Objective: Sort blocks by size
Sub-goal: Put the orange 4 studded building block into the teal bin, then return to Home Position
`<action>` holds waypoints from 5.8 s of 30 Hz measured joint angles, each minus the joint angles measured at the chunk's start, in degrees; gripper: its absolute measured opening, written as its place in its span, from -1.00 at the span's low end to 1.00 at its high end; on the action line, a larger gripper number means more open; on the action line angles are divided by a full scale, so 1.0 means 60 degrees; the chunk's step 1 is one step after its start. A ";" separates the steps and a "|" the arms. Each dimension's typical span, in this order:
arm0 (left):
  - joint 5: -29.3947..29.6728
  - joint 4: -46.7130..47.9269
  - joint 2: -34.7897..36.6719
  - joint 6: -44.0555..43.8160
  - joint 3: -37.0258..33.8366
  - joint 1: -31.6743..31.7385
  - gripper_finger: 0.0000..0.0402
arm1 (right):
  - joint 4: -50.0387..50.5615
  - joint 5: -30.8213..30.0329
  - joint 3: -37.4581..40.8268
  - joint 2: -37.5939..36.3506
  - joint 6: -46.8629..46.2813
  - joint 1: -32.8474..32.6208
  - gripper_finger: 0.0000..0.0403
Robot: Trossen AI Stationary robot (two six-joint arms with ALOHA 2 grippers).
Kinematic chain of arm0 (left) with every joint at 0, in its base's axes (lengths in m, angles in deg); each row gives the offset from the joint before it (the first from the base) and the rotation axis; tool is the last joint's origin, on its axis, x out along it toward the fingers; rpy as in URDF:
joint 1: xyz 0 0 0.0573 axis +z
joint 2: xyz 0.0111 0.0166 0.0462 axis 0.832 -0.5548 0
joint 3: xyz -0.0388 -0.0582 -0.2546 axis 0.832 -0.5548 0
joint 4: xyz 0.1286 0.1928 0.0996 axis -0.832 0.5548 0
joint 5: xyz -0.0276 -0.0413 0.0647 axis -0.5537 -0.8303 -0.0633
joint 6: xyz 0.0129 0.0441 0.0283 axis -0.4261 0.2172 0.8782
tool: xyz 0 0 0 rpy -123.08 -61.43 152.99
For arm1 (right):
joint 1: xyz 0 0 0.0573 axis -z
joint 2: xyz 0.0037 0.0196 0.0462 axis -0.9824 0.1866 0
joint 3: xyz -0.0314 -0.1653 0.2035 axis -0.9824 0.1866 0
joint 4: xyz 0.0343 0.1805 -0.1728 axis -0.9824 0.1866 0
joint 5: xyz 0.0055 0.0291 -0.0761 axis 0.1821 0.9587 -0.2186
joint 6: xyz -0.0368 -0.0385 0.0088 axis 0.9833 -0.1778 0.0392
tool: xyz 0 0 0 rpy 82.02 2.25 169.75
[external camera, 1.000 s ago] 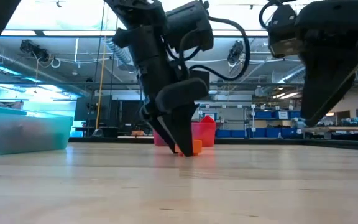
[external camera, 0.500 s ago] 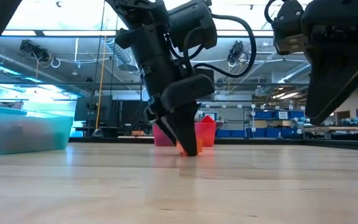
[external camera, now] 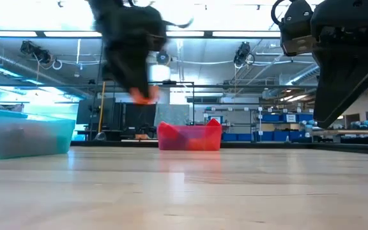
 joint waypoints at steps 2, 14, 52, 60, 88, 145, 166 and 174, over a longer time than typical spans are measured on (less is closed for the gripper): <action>0.0117 0.0484 0.0754 -0.0775 -0.0530 -0.0122 -0.26 | 0.0004 0.0000 0.0000 0.0000 0.0073 0.0025 0.37; 0.0668 0.1982 0.5161 -0.5228 -0.3989 -0.0873 -0.25 | -0.0317 0.0030 0.0000 0.0004 0.0916 0.0459 0.37; 0.0987 0.5518 0.6389 -0.5650 -0.4533 -0.0989 -0.23 | -0.1654 0.0630 0.0000 0.0004 -0.1016 0.1150 0.36; 0.1702 0.5522 0.6389 -0.4835 -0.4533 -0.0985 -0.06 | -0.1654 0.0623 0.0000 0.0004 -0.1281 0.1150 0.37; 0.1673 0.2315 0.6386 0.0991 -0.3935 -0.0986 0.35 | -0.1790 0.0943 0.0001 0.0007 0.2858 0.1043 0.37; 0.5282 -0.3804 0.6261 0.3141 -0.4334 -0.1267 0.35 | -0.6436 0.2507 0.9260 -1.4853 0.8682 0.5729 0.40; 0.2551 -0.9079 1.1843 0.5619 -1.0030 -0.0418 0.35 | -0.6422 0.2608 0.9260 -1.4837 0.8679 0.5711 0.41; 0.0545 -0.9082 1.3378 0.6089 -1.0698 0.0344 0.35 | -0.6422 0.2608 0.9260 -1.4837 0.8679 0.5711 0.39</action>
